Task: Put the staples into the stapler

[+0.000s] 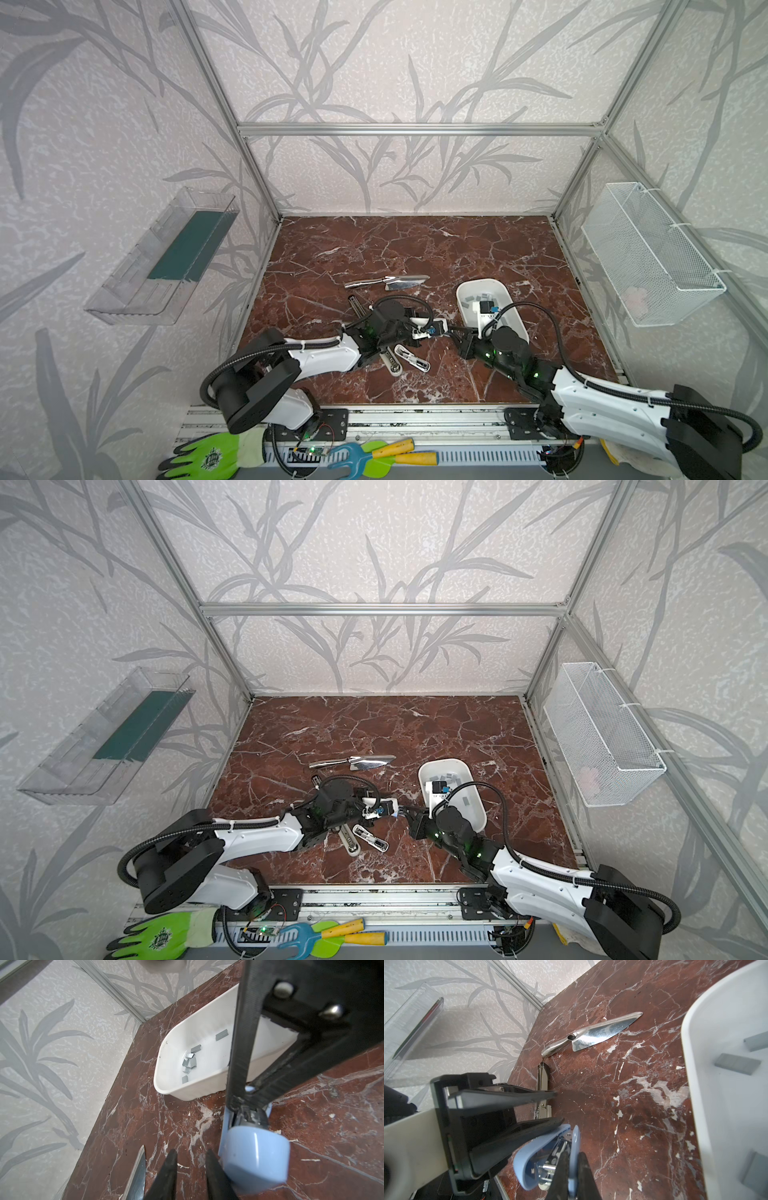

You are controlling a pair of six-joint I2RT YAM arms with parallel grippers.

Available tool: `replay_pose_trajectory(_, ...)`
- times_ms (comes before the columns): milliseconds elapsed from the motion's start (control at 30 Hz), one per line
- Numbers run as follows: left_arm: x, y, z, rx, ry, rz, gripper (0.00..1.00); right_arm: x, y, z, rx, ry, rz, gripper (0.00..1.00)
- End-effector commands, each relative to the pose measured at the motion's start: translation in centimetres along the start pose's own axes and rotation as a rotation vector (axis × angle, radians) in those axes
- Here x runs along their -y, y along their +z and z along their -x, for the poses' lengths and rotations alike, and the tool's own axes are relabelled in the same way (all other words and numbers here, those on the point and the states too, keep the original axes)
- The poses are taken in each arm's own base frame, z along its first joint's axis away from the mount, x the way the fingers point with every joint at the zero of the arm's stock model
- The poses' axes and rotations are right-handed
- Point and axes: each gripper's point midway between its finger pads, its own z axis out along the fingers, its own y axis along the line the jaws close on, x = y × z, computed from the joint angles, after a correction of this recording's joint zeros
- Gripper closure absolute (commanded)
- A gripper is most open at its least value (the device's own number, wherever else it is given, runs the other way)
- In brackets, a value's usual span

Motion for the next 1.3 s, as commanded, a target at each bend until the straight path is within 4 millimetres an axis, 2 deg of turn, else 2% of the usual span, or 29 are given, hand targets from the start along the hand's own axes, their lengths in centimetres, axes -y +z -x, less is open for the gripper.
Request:
replay_pose_trajectory(0,-0.1,-1.8,1.1,0.014,0.02,-0.013,0.65,-0.8,-0.1,1.4,0.056,-0.003,0.018,1.0)
replay_pose_trajectory(133,0.7,-3.5,1.9,0.033,0.039,-0.063,0.57,-0.5,-0.2,1.6,0.07,-0.013,-0.004,1.0)
replay_pose_trajectory(300,3.1,-5.2,4.9,0.19,0.03,-0.189,0.55,-1.2,0.0,1.9,0.065,-0.022,0.012,1.0)
replay_pose_trajectory(533,2.3,-4.2,6.4,0.194,-0.035,-0.169,0.55,-2.0,0.3,2.0,0.064,-0.034,0.025,1.0)
replay_pose_trajectory(600,2.4,-3.5,6.3,0.165,-0.038,-0.162,0.55,-2.2,0.4,1.8,0.064,-0.035,0.027,1.0)
replay_pose_trajectory(733,1.0,-2.1,6.1,0.14,-0.075,-0.085,0.56,-2.3,0.4,1.7,0.062,-0.038,0.029,1.0)
replay_pose_trajectory(900,-0.2,-0.6,5.8,0.093,-0.094,-0.015,0.63,-2.3,0.2,1.7,0.066,-0.039,0.036,1.0)
replay_pose_trajectory(1133,-1.0,1.2,3.4,-0.039,-0.072,0.042,0.73,-2.3,-0.4,2.0,0.081,-0.04,0.037,1.0)
replay_pose_trajectory(1267,-1.5,1.4,2.0,-0.096,-0.062,0.085,0.75,-1.8,-0.8,2.1,0.093,-0.04,0.022,1.0)
